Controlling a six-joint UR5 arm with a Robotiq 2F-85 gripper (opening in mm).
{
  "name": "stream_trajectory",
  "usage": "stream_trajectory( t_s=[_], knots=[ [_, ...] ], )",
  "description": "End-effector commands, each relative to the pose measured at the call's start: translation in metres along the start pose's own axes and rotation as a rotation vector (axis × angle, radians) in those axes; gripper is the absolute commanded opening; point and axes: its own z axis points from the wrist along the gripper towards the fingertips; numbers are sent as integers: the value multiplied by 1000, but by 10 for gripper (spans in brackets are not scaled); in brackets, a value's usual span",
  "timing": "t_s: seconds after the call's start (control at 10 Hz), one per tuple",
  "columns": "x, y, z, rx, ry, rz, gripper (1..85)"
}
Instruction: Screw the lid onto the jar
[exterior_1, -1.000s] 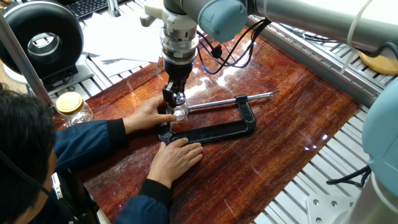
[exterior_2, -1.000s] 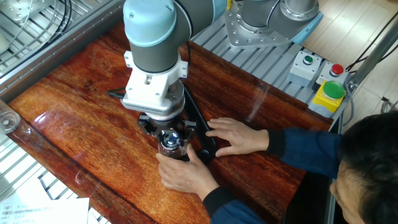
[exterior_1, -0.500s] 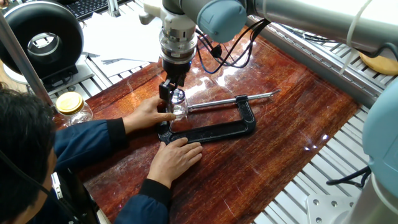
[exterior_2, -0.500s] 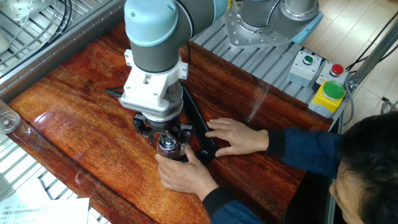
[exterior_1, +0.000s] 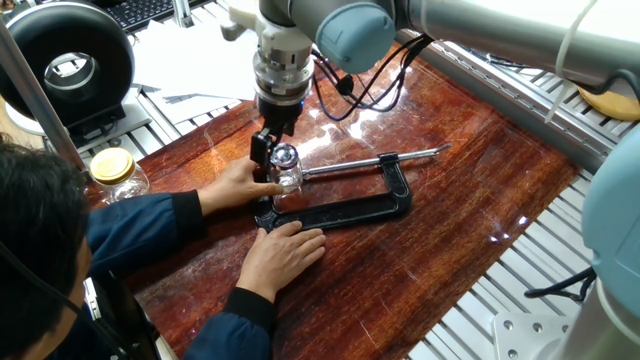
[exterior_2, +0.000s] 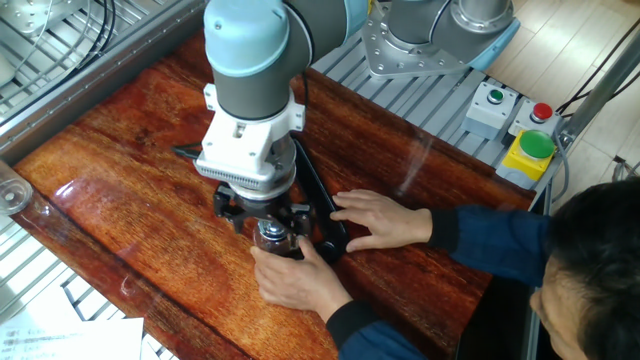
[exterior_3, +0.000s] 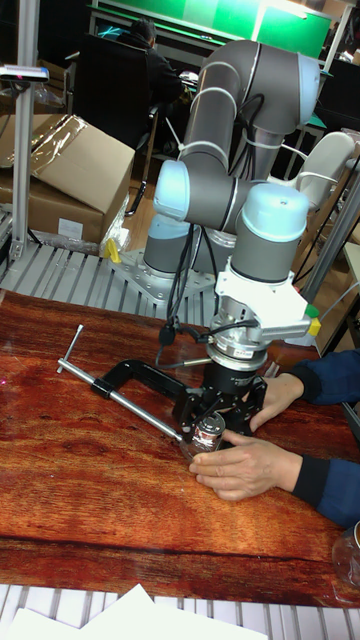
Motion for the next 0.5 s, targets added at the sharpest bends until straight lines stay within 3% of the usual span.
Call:
stream_trajectory(
  t_s=[0.0, 0.2, 0.3, 0.4],
  knots=[
    [-1, 15, -11, -34, 18, 29, 837],
    [2, 19, -36, -26, 76, 34, 790],
    [4, 18, -50, -18, 112, 41, 657],
    [9, 12, -67, 20, 166, 85, 330]
  ],
)
